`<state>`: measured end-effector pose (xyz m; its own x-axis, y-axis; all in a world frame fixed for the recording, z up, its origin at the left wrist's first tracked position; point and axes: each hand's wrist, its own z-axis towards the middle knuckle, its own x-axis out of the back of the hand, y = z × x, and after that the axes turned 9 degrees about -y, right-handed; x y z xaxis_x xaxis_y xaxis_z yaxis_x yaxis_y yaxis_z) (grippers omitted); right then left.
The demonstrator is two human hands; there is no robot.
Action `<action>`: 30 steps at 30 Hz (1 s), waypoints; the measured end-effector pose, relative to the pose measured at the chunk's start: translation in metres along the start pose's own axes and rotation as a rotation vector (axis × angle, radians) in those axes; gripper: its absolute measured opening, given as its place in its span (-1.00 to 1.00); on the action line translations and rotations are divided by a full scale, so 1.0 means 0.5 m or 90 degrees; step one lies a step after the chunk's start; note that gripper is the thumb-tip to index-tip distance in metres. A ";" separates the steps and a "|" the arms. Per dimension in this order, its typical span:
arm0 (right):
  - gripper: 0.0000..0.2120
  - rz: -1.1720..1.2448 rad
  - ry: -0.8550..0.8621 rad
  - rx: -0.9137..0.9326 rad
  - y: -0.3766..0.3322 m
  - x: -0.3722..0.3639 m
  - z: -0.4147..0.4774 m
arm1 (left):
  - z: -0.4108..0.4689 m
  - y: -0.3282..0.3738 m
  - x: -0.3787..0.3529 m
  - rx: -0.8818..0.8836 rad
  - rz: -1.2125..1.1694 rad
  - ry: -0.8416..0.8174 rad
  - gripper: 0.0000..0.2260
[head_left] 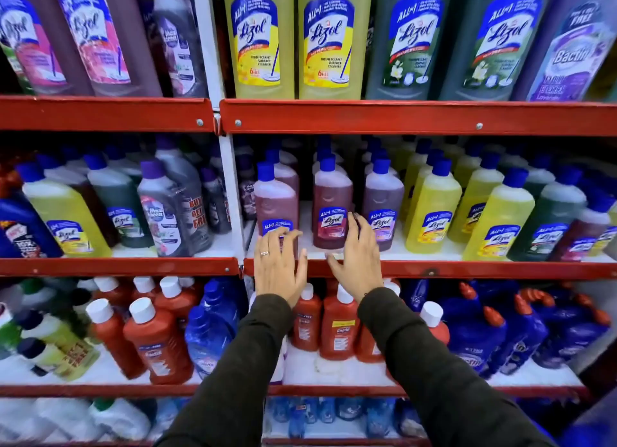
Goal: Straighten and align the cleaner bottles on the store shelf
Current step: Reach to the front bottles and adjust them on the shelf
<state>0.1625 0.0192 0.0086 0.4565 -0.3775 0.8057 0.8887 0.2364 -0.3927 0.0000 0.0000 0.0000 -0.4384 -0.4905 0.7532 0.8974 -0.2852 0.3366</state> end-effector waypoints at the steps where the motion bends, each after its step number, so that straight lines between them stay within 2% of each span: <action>1: -0.14 0.048 -0.026 -0.013 -0.002 -0.011 0.009 | -0.004 -0.012 -0.004 0.002 0.006 -0.030 -0.68; 4: -0.05 0.172 -0.093 -0.091 -0.021 -0.021 0.037 | -0.024 -0.052 -0.025 0.009 0.060 -0.087 -0.65; 7: 0.00 0.267 -0.064 -0.179 -0.037 -0.042 0.075 | -0.034 -0.074 -0.031 -0.004 0.070 -0.131 -0.61; 12: 0.07 0.304 -0.013 -0.254 -0.061 -0.062 0.123 | -0.041 -0.087 -0.035 -0.017 0.052 -0.141 -0.59; 15: 0.02 0.301 -0.015 -0.284 -0.064 -0.066 0.138 | -0.041 -0.084 -0.039 0.000 0.048 -0.153 -0.60; 21: -0.13 0.252 -0.019 -0.274 -0.053 -0.067 0.138 | -0.041 -0.082 -0.050 0.002 0.056 -0.126 -0.70; 30: -0.14 0.247 -0.012 -0.210 -0.035 -0.066 0.072 | -0.041 -0.070 -0.057 0.023 0.064 -0.112 -0.74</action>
<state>0.1302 0.0598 0.0050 0.7569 -0.3020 0.5796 0.6217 0.0591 -0.7810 -0.0202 0.0070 -0.0447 -0.3333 -0.3625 0.8703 0.9390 -0.2104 0.2720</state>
